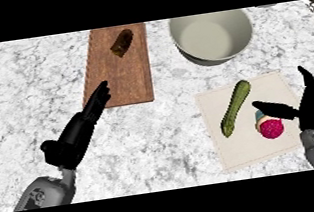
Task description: Pick the squash from the placemat and place it in the bowl
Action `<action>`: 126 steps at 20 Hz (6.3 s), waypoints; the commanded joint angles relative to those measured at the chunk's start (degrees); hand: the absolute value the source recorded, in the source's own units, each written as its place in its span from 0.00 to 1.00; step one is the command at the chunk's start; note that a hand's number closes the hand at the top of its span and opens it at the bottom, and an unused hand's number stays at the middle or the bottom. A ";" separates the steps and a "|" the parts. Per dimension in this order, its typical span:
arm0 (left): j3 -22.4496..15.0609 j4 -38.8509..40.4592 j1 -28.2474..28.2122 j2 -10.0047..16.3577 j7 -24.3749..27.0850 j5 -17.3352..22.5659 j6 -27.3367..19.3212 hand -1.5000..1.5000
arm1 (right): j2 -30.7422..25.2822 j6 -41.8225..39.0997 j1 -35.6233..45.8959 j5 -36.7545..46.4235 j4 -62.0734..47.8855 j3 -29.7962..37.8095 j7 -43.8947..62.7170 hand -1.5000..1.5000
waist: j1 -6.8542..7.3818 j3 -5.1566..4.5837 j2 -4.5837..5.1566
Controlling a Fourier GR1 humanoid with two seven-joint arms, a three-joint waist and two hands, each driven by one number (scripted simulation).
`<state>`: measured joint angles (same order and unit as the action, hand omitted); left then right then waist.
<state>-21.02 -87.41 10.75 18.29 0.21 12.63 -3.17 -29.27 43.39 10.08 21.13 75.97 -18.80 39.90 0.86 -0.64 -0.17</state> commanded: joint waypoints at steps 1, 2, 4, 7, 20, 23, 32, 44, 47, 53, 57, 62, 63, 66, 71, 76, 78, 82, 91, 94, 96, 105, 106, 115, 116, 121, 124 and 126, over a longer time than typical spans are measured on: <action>-0.82 -0.66 -0.28 -0.26 -0.15 -0.76 -0.19 0.50 | -4.08 -15.69 3.20 -0.53 -1.05 -4.13 13.62 0.00 | 1.41 -0.10 0.09; -0.95 -0.65 1.13 -0.79 -2.05 -0.42 -0.31 0.50 | -4.05 -19.73 4.90 -2.54 0.79 -4.70 16.77 0.00 | 0.88 -0.01 -0.01; -0.57 0.30 0.98 -0.49 -0.87 -0.59 0.13 0.50 | -2.61 -26.27 8.07 -6.33 2.99 -5.83 23.33 0.00 | 1.10 0.07 0.06; 0.98 1.43 2.45 0.15 -0.46 -0.45 0.57 0.50 | -2.54 -34.45 13.82 -12.04 6.51 -5.16 33.27 0.00 | 0.16 0.20 0.00; 1.78 -1.36 -0.08 -0.50 -2.91 0.01 0.52 0.50 | 1.27 -39.53 24.88 -21.00 0.58 -6.29 45.30 0.00 | -0.64 0.50 -0.11; 0.52 1.92 0.68 -3.02 -0.38 -1.95 0.02 0.50 | 3.31 -37.54 26.05 -19.20 -1.06 -7.63 45.31 0.00 | -0.99 0.53 0.12; 1.95 -1.11 -2.27 -1.31 -0.47 -1.79 1.31 0.50 | 4.63 -36.24 28.29 -12.08 -4.55 -11.21 45.31 0.00 | -0.92 0.49 -0.25; 1.67 -2.57 -1.16 -3.33 -3.19 -3.24 0.10 0.50 | 7.26 -35.94 24.21 -3.53 -8.05 -11.24 45.31 0.00 | -1.36 0.56 -0.24; 4.60 -1.02 0.67 -1.68 -3.16 -1.39 2.42 0.50 | 6.31 -37.38 23.85 -4.59 -8.56 -8.48 44.19 0.00 | -1.39 0.57 -0.01; 3.21 -2.73 -3.30 -2.39 -0.76 -2.87 2.79 0.50 | 10.86 -35.57 21.41 -1.25 -8.20 -8.29 45.10 0.00 | -0.94 0.57 -0.06; 2.46 -2.56 -2.64 -3.69 -2.27 -4.77 1.79 0.50 | 9.83 -33.17 15.83 1.07 -8.78 -6.63 38.34 0.00 | -1.20 0.62 0.01; 4.62 -2.48 -2.35 -4.05 -3.25 -3.79 4.36 0.50 | 13.40 -33.48 16.72 6.79 -7.55 -5.88 36.16 1.00 | -0.82 0.63 0.12; 2.98 -3.23 -4.28 -5.91 -1.69 -5.63 3.00 0.50 | 13.31 -32.64 16.25 7.99 -9.51 -4.75 32.27 1.00 | -0.71 0.63 0.14; 3.23 -3.49 -5.93 -5.34 0.06 -6.17 3.81 0.50 | 12.94 -33.10 15.26 11.15 -7.57 -5.32 34.60 1.00 | -0.72 0.62 0.06; 4.29 -1.32 -2.82 -6.67 -2.26 -6.60 4.07 0.50 | 13.48 -36.44 17.87 13.42 -7.18 -2.14 35.94 1.00 | -0.99 0.61 0.08; 3.09 -2.49 -0.30 -6.55 -3.64 -6.69 5.25 0.50 | 22.17 -43.83 30.37 14.68 -13.67 -12.63 20.29 1.00 | 3.57 0.62 1.10; 2.19 -2.32 -0.57 -6.20 -2.00 -6.13 7.41 0.50 | 23.97 -48.70 35.08 13.63 -13.40 -15.79 14.08 1.00 | 6.33 0.51 1.72; 3.56 -0.93 0.88 -6.74 -3.23 -6.45 6.18 0.50 | 28.60 -50.60 46.46 15.95 -25.21 -15.42 11.75 1.00 | 3.71 0.58 1.31; 4.42 0.13 0.01 -7.66 -3.12 -6.88 5.55 0.50 | 29.23 -33.90 60.47 24.62 -29.82 -13.73 16.19 1.00 | 1.26 0.60 0.59; 4.93 0.93 -0.38 -7.54 -1.89 -7.27 5.54 0.50 | 29.25 -27.31 62.12 25.82 -28.55 -11.03 15.93 1.00 | 0.57 0.61 0.60; 4.62 -1.96 -2.20 -7.27 -2.62 -7.06 5.47 0.50 | 29.00 -23.82 63.79 26.63 -28.83 -8.35 16.61 1.00 | 0.73 0.63 0.40; 8.56 -1.02 -2.89 -4.92 -1.11 -5.33 9.20 0.50 | 25.21 -21.41 63.48 28.92 -40.02 -2.26 10.30 1.00 | 0.17 0.60 0.47; 7.19 -1.24 -0.67 -7.37 -3.82 -6.81 6.67 0.50 | 23.16 -24.16 64.66 29.14 -40.57 -2.09 9.78 1.00 | -0.09 0.62 0.42; 6.81 -1.88 -0.25 -8.45 -4.91 -7.46 7.39 0.50 | 16.29 -16.31 64.82 33.93 -52.60 0.36 0.60 1.00 | 0.65 0.63 0.81; 7.65 0.08 0.15 -7.88 -2.58 -8.08 7.77 0.50 | 17.27 -16.10 64.20 33.74 -55.06 0.82 0.26 1.00 | 0.85 0.62 0.96; 6.61 -0.63 -0.97 -9.52 -2.86 -8.86 6.09 0.50 | 17.03 -26.50 60.27 22.95 -57.66 8.67 -4.82 1.00 | 0.86 0.67 1.24; 7.26 -1.35 0.42 -8.61 -4.47 -8.28 7.27 0.50 | 15.97 -27.17 59.40 17.88 -58.24 13.75 -10.86 0.00 | 1.18 0.72 1.26; 4.96 -5.16 -3.75 -9.09 -3.91 -9.29 7.05 0.50 | 16.05 -25.63 59.22 17.82 -59.01 14.39 -15.32 0.00 | 1.82 0.71 1.04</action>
<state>-14.80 -90.17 8.97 9.66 -3.24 3.88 3.92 -13.07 17.73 70.60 42.22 18.35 -7.87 30.99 2.26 0.06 0.98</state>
